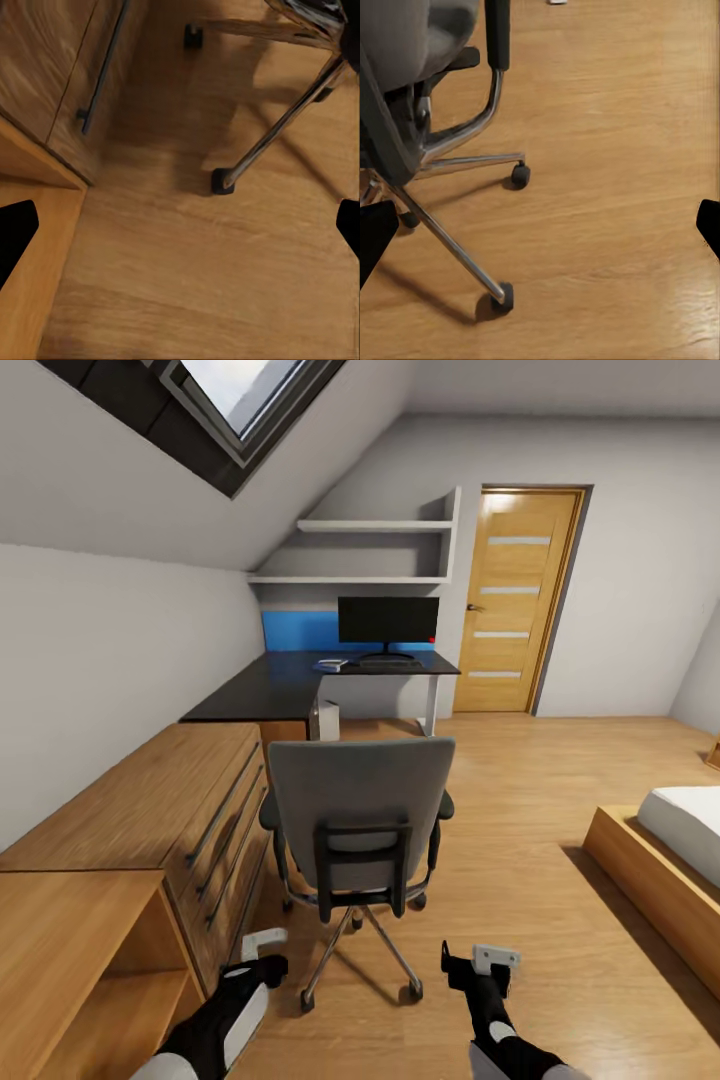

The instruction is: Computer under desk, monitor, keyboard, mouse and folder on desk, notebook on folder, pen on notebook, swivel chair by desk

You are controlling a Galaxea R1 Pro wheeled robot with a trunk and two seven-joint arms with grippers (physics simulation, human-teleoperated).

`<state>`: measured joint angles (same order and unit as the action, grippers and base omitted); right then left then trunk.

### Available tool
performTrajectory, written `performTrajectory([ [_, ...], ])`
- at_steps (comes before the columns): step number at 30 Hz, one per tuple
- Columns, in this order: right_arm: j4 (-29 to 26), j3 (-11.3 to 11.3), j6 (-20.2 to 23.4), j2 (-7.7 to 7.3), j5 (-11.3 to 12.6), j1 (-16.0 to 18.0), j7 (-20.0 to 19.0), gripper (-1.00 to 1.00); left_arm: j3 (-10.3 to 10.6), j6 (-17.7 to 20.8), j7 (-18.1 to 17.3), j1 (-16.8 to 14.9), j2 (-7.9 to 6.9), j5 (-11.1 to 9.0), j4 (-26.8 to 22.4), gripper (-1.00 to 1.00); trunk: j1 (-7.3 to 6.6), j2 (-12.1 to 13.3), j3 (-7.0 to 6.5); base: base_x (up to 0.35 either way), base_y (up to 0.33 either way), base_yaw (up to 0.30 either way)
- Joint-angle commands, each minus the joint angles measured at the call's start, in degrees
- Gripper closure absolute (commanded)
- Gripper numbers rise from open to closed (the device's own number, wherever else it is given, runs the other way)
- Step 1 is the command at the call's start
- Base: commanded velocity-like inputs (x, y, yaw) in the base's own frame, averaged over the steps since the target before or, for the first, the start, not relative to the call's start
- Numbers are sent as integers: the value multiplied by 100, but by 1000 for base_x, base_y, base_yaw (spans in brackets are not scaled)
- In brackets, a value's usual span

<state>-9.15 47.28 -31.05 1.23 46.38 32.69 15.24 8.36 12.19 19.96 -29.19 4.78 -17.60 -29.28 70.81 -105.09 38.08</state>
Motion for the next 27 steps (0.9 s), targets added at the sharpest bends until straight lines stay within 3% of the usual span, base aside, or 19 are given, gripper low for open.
performTrajectory([
  [1, 2, 44, 480, -15, 95, 333, 67, -100, 43, 48, 40, -352, 2, -278, 212, -100, 22, -45, 26, 0, 0, 0],
  [2, 8, 39, 783, -31, 123, 546, 77, -100, 43, 48, 35, -506, -2, -419, 299, -100, 44, -85, 43, 0, 0, 0],
  [3, 0, -36, 1264, -263, 253, 1012, 73, -100, 36, -11, 28, -709, -10, -638, 518, -100, 66, -125, 61, 0, 0, 0],
  [5, 0, -111, 1358, -327, 378, 1115, 59, -100, 45, -135, 26, -752, -18, -667, 646, -100, 110, -205, 97, 0, 0, 0],
  [6, 27, -145, 1408, -379, 453, 1175, 37, -100, 49, -574, 26, -777, -170, -686, 1023, -100, 132, -245, 115, 0, 0, 0],
  [16, 223, -133, 1396, -375, 463, 1178, -74, -100, 44, -802, 31, -782, -242, -715, 1461, -100, 352, -646, 295, 0, 0, 0],
  [20, 224, -138, 1181, -374, 488, 1178, -99, -100, 43, -798, 29, -782, -228, -718, 1486, -100, 439, -807, 367, 0, 0, 0],
  [24, 213, -144, 1002, -364, 501, 1178, -107, -100, 57, -742, 26, -782, -215, -720, 1493, -100, 527, -967, 438, 0, 0, 0],
  [27, 179, -162, 1048, -343, 498, 1180, -109, -100, 72, -414, 21, -782, -125, -716, 1385, -100, 593, -1087, 492, 0, 0, 0],
])
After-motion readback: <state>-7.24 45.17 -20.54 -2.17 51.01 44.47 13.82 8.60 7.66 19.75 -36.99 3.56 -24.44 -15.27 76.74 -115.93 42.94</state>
